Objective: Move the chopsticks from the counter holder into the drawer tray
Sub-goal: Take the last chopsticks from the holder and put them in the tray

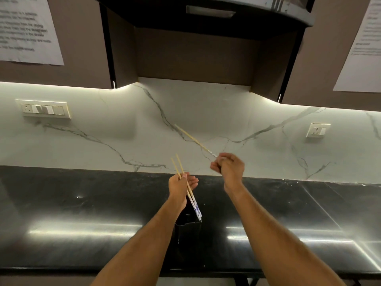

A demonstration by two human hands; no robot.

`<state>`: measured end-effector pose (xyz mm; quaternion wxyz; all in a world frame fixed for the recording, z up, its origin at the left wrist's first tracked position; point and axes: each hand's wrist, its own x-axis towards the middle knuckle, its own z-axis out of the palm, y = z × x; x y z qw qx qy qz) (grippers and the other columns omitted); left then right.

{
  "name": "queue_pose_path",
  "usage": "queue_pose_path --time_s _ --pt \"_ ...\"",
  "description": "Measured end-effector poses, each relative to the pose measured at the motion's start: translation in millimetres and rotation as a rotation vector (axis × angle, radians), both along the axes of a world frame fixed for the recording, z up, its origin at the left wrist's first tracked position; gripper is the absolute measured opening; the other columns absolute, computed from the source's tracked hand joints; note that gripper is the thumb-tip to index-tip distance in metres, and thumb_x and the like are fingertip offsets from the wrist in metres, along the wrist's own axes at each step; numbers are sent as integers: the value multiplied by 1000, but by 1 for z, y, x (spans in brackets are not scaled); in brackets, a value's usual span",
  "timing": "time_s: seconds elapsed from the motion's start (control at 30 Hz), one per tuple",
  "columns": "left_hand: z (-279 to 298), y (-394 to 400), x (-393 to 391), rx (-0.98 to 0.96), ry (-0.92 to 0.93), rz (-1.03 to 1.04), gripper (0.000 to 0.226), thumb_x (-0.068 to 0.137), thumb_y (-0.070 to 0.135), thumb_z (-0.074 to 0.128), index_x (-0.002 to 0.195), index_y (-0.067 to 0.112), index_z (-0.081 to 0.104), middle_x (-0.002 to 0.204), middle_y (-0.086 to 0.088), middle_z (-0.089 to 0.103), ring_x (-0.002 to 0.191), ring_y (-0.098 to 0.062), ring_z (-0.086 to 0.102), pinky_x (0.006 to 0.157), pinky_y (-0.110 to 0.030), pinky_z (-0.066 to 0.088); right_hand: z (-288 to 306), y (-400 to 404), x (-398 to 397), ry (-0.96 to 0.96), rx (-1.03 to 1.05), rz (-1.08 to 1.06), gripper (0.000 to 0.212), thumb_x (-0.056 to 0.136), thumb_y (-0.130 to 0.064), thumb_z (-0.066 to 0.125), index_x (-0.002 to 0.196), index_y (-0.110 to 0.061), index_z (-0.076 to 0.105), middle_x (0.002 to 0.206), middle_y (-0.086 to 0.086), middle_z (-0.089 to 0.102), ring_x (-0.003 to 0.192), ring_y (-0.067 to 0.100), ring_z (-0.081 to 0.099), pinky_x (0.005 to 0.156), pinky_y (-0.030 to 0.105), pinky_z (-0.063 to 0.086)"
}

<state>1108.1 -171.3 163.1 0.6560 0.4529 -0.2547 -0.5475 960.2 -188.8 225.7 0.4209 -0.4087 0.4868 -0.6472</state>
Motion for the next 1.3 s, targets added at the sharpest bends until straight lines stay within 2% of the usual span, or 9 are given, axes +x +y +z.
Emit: queue_pose_path --time_s 0.07,0.13,0.23,0.4,0.53,0.67,0.87,1.17,1.3 --pt "8 -5 -2 -9 105 32 22 108 7 40 109 -5 59 94 -24 71 85 -33 74 77 -40 64 -25 6 9 76 64 11 19 93 6 64 105 -6 73 87 14 76 74 23 78 71 30 65" --pt "13 -10 -2 -4 158 79 23 108 6 40 110 -6 59 96 -26 71 86 -35 74 80 -42 63 -46 11 15 127 104 20 13 93 5 66 95 -4 76 80 13 77 71 22 78 69 29 65" --pt "15 -18 4 21 220 172 24 107 3 42 110 -10 61 95 -26 71 86 -37 73 84 -48 62 -66 19 20 234 159 52 19 93 1 68 82 -13 75 74 8 78 69 19 78 64 26 63" --pt "9 -19 13 17 250 257 21 105 2 45 112 -10 61 95 -25 73 87 -36 76 86 -49 62 -73 27 22 423 221 196 13 94 -3 69 86 -11 75 77 9 78 75 24 78 68 37 66" --pt "6 -19 18 -9 245 269 21 105 3 46 117 -6 61 96 -20 74 87 -30 76 86 -44 62 -69 30 23 429 243 362 8 96 -2 65 97 -3 73 85 17 77 73 31 78 72 47 66" --pt "7 -20 19 -33 236 258 21 106 6 47 119 -3 61 93 -16 73 84 -27 75 86 -43 62 -68 31 23 474 283 491 15 98 -3 63 110 -2 72 89 17 78 79 31 79 72 43 66" --pt "6 -20 20 -43 229 230 21 105 7 48 120 -3 60 92 -15 73 83 -28 75 87 -44 62 -68 30 21 489 318 609 20 98 -8 66 116 0 69 94 17 78 85 32 78 80 46 65" --pt "3 -13 25 -68 235 77 22 105 11 48 114 2 66 79 -7 70 71 -21 71 76 -37 62 -68 26 24 562 399 598 19 93 -7 71 109 3 72 92 18 78 79 26 77 79 44 65" --pt "5 -9 26 -63 206 15 22 106 11 46 110 2 65 91 -13 73 80 -25 75 76 -39 61 -72 27 22 550 421 590 19 93 -7 71 110 3 72 93 19 78 80 26 78 81 45 65"
